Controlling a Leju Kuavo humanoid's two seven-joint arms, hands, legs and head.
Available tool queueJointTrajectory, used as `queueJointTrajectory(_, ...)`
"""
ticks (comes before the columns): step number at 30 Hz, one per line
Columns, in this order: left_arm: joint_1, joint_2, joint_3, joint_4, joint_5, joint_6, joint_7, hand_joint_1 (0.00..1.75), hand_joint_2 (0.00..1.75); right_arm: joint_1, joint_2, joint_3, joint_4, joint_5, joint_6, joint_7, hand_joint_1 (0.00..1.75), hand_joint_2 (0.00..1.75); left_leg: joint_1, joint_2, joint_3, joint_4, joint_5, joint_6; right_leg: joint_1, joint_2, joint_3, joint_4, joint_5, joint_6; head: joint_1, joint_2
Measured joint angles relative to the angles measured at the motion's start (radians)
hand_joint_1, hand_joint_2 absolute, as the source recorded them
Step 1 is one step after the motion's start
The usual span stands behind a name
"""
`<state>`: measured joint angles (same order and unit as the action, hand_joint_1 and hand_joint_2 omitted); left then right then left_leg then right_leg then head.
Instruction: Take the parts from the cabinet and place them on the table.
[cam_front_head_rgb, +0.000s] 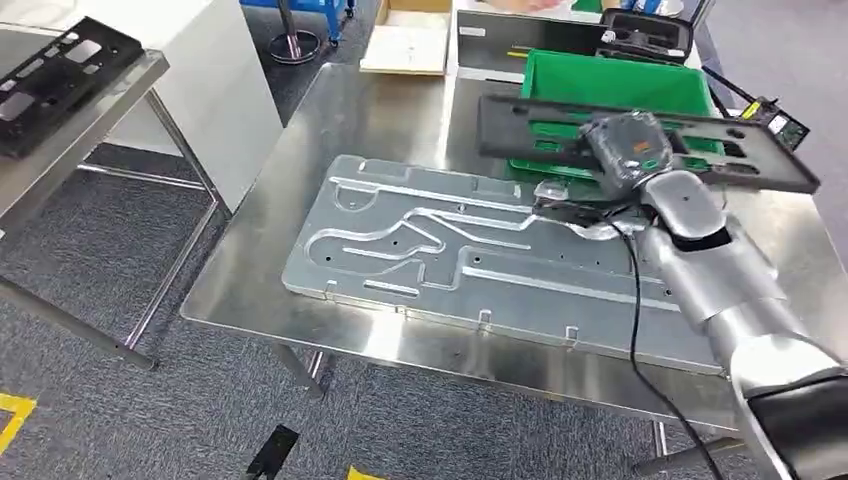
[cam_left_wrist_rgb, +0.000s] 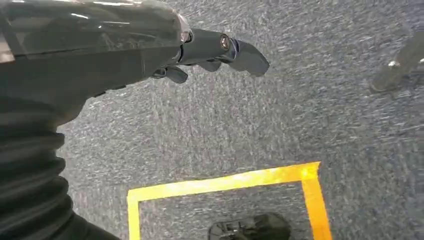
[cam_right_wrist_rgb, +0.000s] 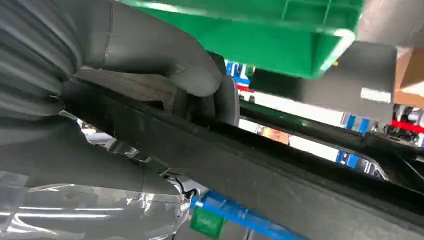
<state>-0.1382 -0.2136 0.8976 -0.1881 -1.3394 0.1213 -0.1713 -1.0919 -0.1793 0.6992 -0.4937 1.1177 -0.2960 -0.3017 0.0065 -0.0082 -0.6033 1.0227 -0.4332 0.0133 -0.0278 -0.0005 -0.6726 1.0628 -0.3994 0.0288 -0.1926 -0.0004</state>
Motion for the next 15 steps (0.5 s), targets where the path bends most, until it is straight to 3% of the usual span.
queueJointTrajectory(1,0.000,0.002,0.000,0.000,0.001,0.000,-0.002,0.00,1.75,-0.002,0.005,0.007,0.012,0.000,0.002,0.002,1.75,1.75,-0.006,0.000,-0.007,0.005,-0.007,-0.007,0.006,0.001,0.010,0.000,-0.025,-0.001,0.000,0.000)
queueJointTrajectory(2,0.000,0.002,0.000,0.000,0.003,0.000,-0.004,0.00,1.75,-0.001,0.014,0.014,0.022,0.003,0.008,0.003,1.75,1.75,-0.006,0.000,-0.010,0.014,-0.010,-0.011,0.007,0.005,0.009,-0.006,-0.022,-0.011,-0.002,0.000)
queueJointTrajectory(5,0.007,0.002,0.001,0.000,0.008,0.001,-0.011,0.00,1.75,0.004,0.030,0.026,0.044,0.004,0.015,0.008,1.75,1.75,-0.005,0.000,-0.006,0.010,-0.014,-0.020,0.009,0.005,0.009,-0.007,-0.026,-0.026,-0.002,0.000)
queueJointTrajectory(7,0.009,0.007,0.001,0.000,0.008,0.001,-0.013,0.00,1.75,0.003,0.040,0.030,0.053,0.004,0.018,0.012,1.75,1.75,-0.005,0.004,-0.026,0.080,-0.052,-0.034,0.004,0.003,0.018,-0.012,-0.027,-0.037,-0.002,0.000)
queueJointTrajectory(8,0.008,0.007,0.001,0.000,0.009,0.000,-0.014,0.00,1.75,0.002,0.045,0.031,0.057,0.004,0.019,0.015,0.00,0.00,-0.002,0.004,-0.055,0.148,-0.088,-0.039,0.005,0.004,0.019,-0.013,-0.029,-0.041,-0.002,0.000)
queueJointTrajectory(10,0.009,0.007,0.000,0.000,0.007,0.000,-0.018,0.00,1.75,0.001,0.055,0.034,0.064,0.004,0.019,0.017,0.00,0.00,0.000,0.004,-0.129,0.299,-0.155,-0.044,0.007,0.004,0.023,-0.012,-0.032,-0.047,-0.002,0.000)
queueJointTrajectory(11,0.009,0.007,0.000,0.000,0.002,0.000,-0.018,0.00,1.75,0.002,0.056,0.035,0.068,0.004,0.019,0.017,0.00,0.00,0.000,0.004,-0.151,0.334,-0.159,-0.044,0.008,0.005,0.025,-0.012,-0.034,-0.048,-0.002,0.000)
queueJointTrajectory(12,0.010,0.007,-0.001,0.000,-0.001,-0.003,-0.020,0.00,1.75,0.002,0.061,0.037,0.071,0.004,0.019,0.018,0.00,0.00,0.000,0.004,-0.152,0.324,-0.139,-0.042,0.008,0.005,0.029,-0.012,-0.036,-0.048,-0.002,0.000)
queueJointTrajectory(13,0.009,0.007,-0.002,0.000,-0.001,-0.005,-0.024,0.00,1.75,0.002,0.064,0.039,0.073,0.004,0.019,0.020,0.00,0.00,0.000,0.004,-0.131,0.268,-0.097,-0.037,0.009,0.006,0.034,-0.012,-0.039,-0.047,-0.002,0.000)
queueJointTrajectory(14,0.008,0.008,-0.002,0.000,0.003,-0.007,-0.030,0.00,0.00,0.002,0.066,0.040,0.074,0.006,0.019,0.022,0.00,0.00,-0.001,0.004,-0.091,0.178,-0.044,-0.030,0.011,0.007,0.042,-0.013,-0.042,-0.046,-0.002,0.000)
queueJointTrajectory(15,0.007,0.008,-0.001,0.000,0.010,-0.008,-0.032,0.00,0.00,0.001,0.069,0.040,0.074,0.007,0.018,0.023,0.00,0.00,-0.004,0.004,-0.048,0.079,0.008,-0.020,0.013,0.007,0.048,-0.013,-0.046,-0.045,-0.002,0.000)
